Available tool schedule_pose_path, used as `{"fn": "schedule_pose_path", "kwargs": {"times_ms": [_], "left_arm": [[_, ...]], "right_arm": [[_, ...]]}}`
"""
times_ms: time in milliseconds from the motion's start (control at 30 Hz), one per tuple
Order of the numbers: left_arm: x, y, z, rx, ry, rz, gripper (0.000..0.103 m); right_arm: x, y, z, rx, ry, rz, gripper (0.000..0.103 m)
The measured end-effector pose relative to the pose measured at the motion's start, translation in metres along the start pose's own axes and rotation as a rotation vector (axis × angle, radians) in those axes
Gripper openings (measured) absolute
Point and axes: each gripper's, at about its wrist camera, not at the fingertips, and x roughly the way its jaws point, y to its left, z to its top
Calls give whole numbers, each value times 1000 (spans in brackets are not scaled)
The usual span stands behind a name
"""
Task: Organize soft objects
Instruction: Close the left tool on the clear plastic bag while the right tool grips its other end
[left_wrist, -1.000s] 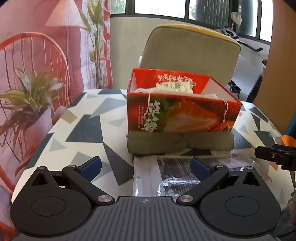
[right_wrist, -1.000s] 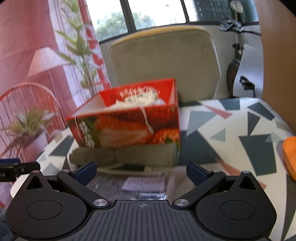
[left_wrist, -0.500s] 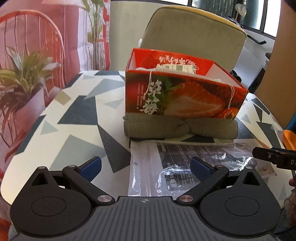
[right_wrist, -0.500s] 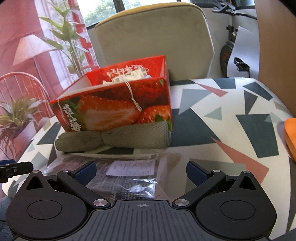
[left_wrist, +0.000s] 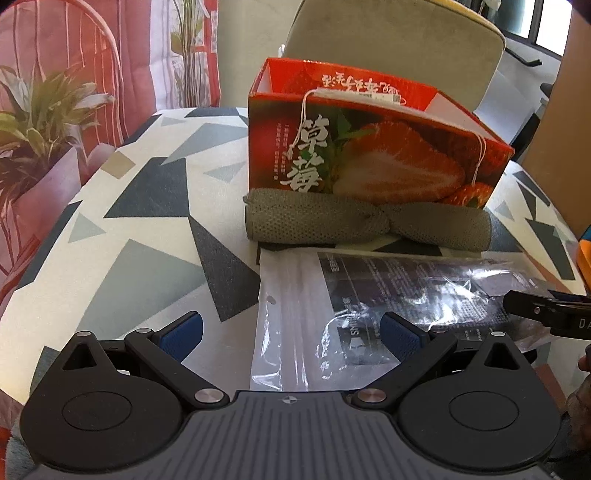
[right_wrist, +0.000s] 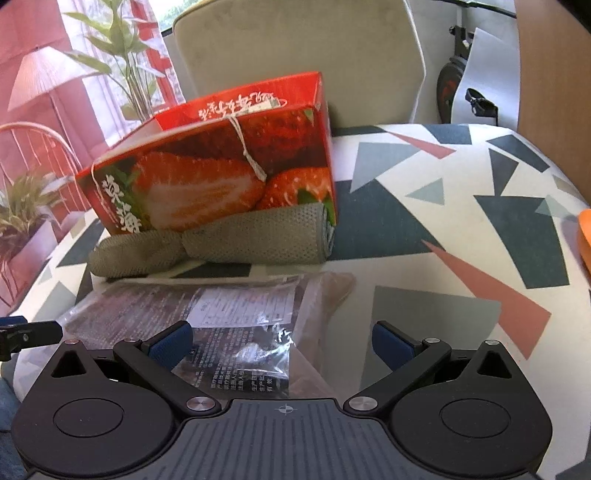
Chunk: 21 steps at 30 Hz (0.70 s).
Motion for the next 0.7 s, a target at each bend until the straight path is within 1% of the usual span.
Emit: {"fn": "schedule_pose_path", "kwargs": {"times_ms": [133,233,300,367,467,533,600,700], "left_arm": [[4,1,0,-3,14,4,103],[5,5,3,-20,22,-13,102],[5,9,8,-33,23,-45,96],[8,13,15,-45,40,-88,87],[16,14,26,-48,65,-143,81],[23,10,31,-20,76,-165,81],[32,6,34,11,92,-163,81],[47,6,35,4,123,-184,81]], "right_arm": [[5,0,-1,-5,15,7,103],[8,-1,-2,-13,22,10,103],[9,0,-2,-23,27,11,102],[10,0,-3,-31,33,13,102],[12,0,-4,-35,41,16,102],[13,-1,-4,-32,46,20,102],[14,-2,-3,-32,49,23,102],[16,-3,-2,-32,61,29,103]]}}
